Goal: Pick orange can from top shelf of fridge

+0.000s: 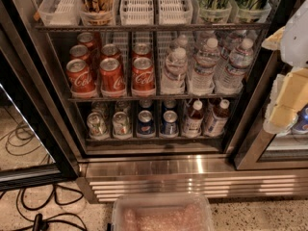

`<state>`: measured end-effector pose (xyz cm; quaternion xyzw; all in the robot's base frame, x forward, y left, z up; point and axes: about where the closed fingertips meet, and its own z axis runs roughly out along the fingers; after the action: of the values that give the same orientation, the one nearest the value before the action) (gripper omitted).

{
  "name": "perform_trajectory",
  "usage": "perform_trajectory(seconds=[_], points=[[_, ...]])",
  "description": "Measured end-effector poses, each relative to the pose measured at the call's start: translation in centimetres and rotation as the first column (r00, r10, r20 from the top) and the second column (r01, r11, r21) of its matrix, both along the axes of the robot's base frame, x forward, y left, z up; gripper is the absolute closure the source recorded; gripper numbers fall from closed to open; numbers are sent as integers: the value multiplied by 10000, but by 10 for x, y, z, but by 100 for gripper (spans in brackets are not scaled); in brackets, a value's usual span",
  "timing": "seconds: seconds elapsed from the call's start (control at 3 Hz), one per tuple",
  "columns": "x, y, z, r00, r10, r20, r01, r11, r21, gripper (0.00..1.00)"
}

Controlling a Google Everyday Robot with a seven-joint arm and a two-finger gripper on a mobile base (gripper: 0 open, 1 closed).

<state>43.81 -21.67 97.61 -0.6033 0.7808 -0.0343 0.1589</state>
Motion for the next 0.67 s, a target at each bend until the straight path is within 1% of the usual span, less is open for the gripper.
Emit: perform_trajectory(seconds=[0.33, 0.67], points=[[0, 0, 0, 10000, -1, 2, 1, 10000, 3, 0], [1, 4, 2, 9998, -106, 174, 102, 9997, 212, 0]])
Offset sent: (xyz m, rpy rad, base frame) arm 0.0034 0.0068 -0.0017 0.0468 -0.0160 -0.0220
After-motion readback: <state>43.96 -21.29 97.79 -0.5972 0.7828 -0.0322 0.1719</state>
